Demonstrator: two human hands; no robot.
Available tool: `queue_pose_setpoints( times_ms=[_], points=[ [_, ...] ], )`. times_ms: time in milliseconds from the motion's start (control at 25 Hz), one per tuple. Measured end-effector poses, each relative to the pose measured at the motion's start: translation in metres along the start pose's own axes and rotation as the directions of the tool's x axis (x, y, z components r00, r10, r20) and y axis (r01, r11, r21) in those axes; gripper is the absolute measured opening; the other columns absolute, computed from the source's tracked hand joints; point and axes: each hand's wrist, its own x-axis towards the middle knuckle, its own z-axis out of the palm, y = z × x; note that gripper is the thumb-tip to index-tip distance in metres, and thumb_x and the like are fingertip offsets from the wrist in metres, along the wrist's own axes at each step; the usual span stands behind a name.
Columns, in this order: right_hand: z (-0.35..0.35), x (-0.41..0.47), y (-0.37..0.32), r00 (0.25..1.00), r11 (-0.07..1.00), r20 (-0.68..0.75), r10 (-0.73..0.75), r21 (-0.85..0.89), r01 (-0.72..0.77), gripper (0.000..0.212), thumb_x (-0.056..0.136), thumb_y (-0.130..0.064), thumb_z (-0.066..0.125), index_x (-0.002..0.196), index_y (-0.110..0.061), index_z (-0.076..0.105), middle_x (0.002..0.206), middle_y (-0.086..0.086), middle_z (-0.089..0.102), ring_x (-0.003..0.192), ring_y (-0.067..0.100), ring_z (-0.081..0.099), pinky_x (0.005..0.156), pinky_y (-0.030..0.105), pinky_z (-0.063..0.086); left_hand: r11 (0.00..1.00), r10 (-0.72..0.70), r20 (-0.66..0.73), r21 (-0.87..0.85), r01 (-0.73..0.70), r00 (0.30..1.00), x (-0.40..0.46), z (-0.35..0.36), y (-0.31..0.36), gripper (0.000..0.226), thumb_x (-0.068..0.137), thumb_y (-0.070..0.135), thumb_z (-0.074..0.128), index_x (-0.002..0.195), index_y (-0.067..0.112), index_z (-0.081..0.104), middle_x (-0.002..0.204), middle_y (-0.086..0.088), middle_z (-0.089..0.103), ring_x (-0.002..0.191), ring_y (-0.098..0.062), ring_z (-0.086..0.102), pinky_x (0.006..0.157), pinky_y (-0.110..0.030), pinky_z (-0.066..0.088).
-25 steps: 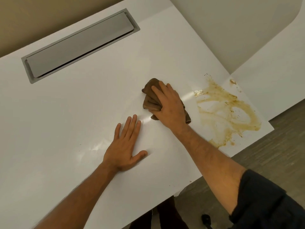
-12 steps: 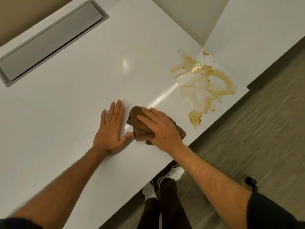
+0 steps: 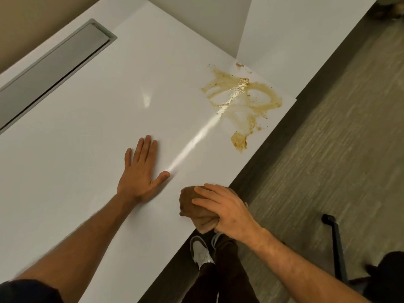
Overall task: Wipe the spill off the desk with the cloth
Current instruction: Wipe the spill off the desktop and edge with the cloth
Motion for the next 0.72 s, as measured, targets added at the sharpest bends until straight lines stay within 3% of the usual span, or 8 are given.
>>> queue_pose_setpoints(
  times_ms=[80,200,320,400,480,560,640,720],
  points=[
    [-0.007,-0.004,-0.005,0.997,0.996,-0.015,0.076,0.037,-0.075,0.065,0.076,-0.018,0.084,0.137,-0.026,0.060,0.146,0.000,0.060,0.135,0.022,0.056,0.105,0.051,0.052,1.000,0.007,0.018,0.013,-0.008,1.000,0.001,0.000,0.000,0.093,0.098,0.078,0.017,0.168,0.023,-0.009,0.176,0.000,-0.017,0.162,-0.019,-0.016,0.130,-0.053,-0.007],
    [-0.029,0.001,-0.017,0.941,0.918,-0.111,0.319,0.282,-0.278,0.060,0.079,-0.030,0.078,0.137,-0.024,0.063,0.139,-0.007,0.063,0.126,0.013,0.062,0.101,0.042,0.056,0.999,0.010,0.029,0.034,-0.011,1.000,0.000,-0.001,0.002,0.095,0.097,0.080,0.013,0.168,0.022,-0.009,0.176,-0.003,-0.019,0.162,-0.020,-0.017,0.130,-0.051,-0.010],
    [-0.057,0.013,-0.018,0.807,0.782,-0.211,0.552,0.467,-0.413,0.059,0.079,-0.019,0.078,0.134,-0.031,0.063,0.119,-0.021,0.068,0.108,0.001,0.068,0.090,0.025,0.060,0.995,0.101,0.011,-0.015,-0.100,0.995,-0.003,-0.005,0.007,0.092,0.098,0.077,0.015,0.167,0.023,-0.012,0.175,-0.001,-0.021,0.163,-0.019,-0.014,0.128,-0.041,-0.017],
    [-0.073,0.022,-0.014,0.693,0.684,-0.266,0.670,0.583,-0.438,0.054,0.083,-0.007,0.078,0.125,-0.038,0.066,0.103,-0.018,0.073,0.089,0.001,0.073,0.075,0.016,0.060,0.989,0.142,-0.026,-0.047,-0.143,0.990,-0.004,-0.010,0.013,0.091,0.100,0.074,0.021,0.167,0.023,-0.012,0.176,0.001,-0.019,0.163,-0.017,-0.011,0.128,-0.037,-0.017],
    [-0.084,0.036,-0.013,0.609,0.629,-0.308,0.731,0.650,-0.426,0.047,0.088,-0.007,0.076,0.122,-0.038,0.067,0.096,-0.012,0.074,0.074,0.009,0.076,0.068,0.022,0.062,0.986,0.138,-0.068,-0.087,-0.144,0.988,0.004,-0.015,0.023,0.089,0.100,0.070,0.027,0.168,0.024,-0.008,0.176,0.002,-0.016,0.163,-0.015,-0.010,0.128,-0.037,-0.016],
    [-0.086,0.051,-0.013,0.538,0.617,-0.359,0.763,0.653,-0.440,0.045,0.090,-0.008,0.074,0.128,-0.031,0.066,0.101,-0.007,0.074,0.083,0.012,0.076,0.079,0.033,0.065,0.985,0.133,-0.064,-0.107,-0.139,0.989,0.020,-0.023,0.029,0.087,0.100,0.068,0.028,0.168,0.024,-0.006,0.177,0.003,-0.014,0.163,-0.014,-0.012,0.128,-0.040,-0.016],
    [-0.084,0.062,-0.010,0.455,0.601,-0.408,0.792,0.655,-0.458,0.048,0.090,-0.006,0.073,0.133,-0.025,0.065,0.116,-0.005,0.071,0.106,0.012,0.071,0.097,0.040,0.059,0.986,0.143,-0.031,-0.081,-0.145,0.989,0.038,-0.025,0.035,0.088,0.100,0.069,0.024,0.169,0.023,-0.005,0.176,0.003,-0.014,0.162,-0.013,-0.015,0.129,-0.044,-0.015],
    [-0.082,0.065,-0.001,0.386,0.588,-0.446,0.807,0.667,-0.457,0.050,0.091,-0.006,0.072,0.136,-0.024,0.064,0.125,-0.005,0.069,0.118,0.011,0.065,0.103,0.045,0.055,0.991,0.115,0.022,-0.069,-0.114,0.993,0.052,-0.019,0.040,0.091,0.098,0.072,0.020,0.168,0.021,-0.007,0.176,0.003,-0.017,0.161,-0.012,-0.019,0.130,-0.047,-0.013]
  ],
)
